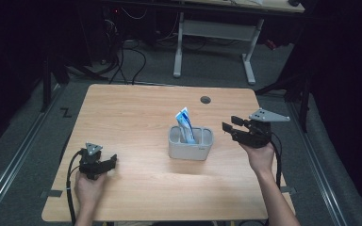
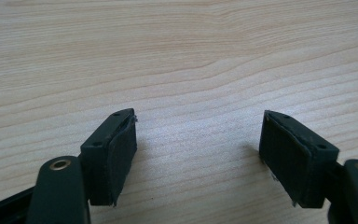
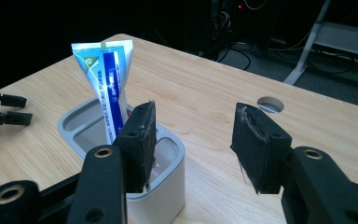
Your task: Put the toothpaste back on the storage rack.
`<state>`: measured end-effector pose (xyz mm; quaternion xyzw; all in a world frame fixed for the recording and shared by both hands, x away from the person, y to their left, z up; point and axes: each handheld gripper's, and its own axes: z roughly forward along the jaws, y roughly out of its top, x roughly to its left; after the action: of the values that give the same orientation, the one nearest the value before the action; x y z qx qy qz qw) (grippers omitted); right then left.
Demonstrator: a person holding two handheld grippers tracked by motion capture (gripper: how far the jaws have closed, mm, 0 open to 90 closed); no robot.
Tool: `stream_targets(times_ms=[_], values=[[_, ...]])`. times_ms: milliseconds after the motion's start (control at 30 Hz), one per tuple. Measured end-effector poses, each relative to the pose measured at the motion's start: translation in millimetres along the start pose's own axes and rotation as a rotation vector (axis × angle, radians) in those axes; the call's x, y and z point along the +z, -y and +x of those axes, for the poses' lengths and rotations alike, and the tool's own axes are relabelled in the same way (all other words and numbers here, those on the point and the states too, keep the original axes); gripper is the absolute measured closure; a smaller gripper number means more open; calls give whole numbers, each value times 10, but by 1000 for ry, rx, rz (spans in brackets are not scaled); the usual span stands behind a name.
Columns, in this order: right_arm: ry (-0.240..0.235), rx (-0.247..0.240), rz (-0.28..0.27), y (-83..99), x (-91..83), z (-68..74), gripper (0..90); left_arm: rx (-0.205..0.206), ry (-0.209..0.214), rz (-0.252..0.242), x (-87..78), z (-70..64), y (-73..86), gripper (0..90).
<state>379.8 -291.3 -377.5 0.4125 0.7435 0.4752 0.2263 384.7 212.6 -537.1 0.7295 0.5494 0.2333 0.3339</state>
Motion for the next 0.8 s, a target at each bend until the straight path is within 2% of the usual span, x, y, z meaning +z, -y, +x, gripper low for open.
stream_targets(times_ms=[800], values=[[19,68,-10,227,-123,-134,499,1,-1,0,0,-1,0,279]])
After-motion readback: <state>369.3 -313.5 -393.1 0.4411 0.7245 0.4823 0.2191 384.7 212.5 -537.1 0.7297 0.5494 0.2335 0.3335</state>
